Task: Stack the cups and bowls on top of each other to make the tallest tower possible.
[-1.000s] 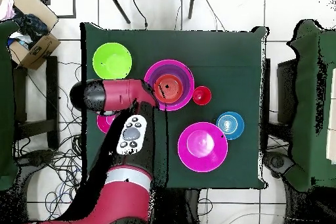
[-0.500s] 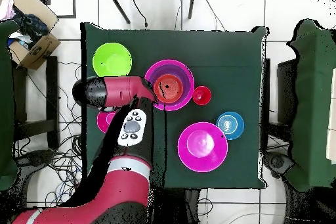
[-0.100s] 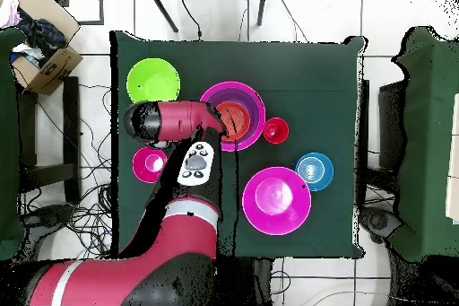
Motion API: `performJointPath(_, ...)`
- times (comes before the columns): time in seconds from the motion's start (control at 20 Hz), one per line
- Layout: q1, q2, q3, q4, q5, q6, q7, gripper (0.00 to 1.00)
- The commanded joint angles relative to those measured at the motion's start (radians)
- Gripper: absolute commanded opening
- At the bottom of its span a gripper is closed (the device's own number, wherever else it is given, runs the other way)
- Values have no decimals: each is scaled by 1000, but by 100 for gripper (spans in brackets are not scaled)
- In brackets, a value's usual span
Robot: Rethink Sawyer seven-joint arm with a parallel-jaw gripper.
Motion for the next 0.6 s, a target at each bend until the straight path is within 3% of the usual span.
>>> performJointPath(0.05,-4,46,93,-76,-2,30,64,100)
performJointPath(0.6,-1,15,100,-122,22,169,60,100)
